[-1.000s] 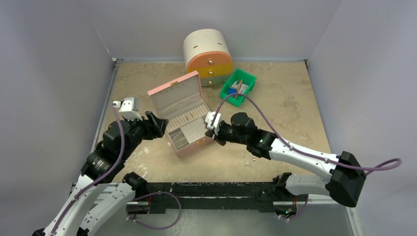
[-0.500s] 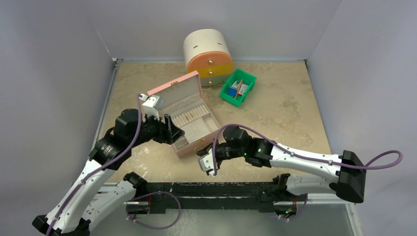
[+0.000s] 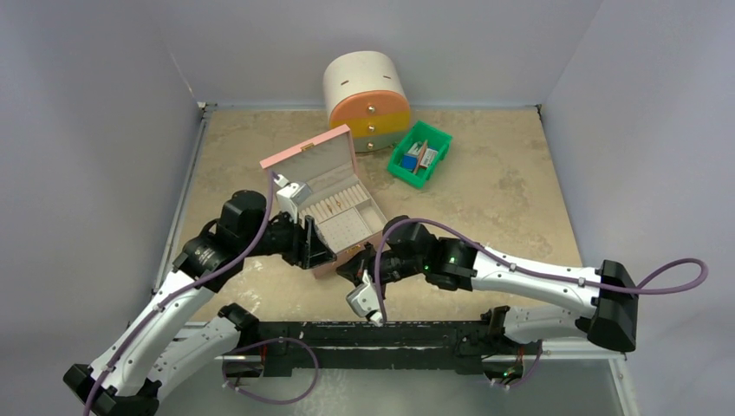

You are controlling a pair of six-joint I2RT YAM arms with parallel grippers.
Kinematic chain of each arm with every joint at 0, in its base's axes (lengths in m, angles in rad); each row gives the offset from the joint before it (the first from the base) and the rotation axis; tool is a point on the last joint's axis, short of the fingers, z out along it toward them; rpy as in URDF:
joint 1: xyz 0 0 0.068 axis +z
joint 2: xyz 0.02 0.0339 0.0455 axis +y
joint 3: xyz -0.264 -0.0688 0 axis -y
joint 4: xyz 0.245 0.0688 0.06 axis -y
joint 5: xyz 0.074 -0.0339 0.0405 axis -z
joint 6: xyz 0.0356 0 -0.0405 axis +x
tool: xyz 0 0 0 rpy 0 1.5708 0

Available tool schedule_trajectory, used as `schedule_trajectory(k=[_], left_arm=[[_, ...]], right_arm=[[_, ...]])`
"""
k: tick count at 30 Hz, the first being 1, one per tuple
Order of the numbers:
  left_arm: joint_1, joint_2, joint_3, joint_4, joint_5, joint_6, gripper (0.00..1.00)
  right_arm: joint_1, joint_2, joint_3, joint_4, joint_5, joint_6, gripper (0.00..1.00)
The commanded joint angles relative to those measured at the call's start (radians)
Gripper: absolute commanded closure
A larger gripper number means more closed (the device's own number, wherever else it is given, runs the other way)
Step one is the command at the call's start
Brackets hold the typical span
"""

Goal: Organize the mixed jewelry

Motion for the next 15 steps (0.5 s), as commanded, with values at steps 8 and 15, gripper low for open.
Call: schedule_trajectory(k=[8,15], left_arm=[[-0.030,-0.006,-0.023,0.037,0.052,-0.011,0.56],[-0.041,0.007,-0.024,0.029,0.051,-0.007,0.66]], right_arm=[[0.030,0.024,0.076,-0.040,0.026,-0.086,1.00],[0.039,0.025,0.079,-0.038,0.049,-0.095,1.00]])
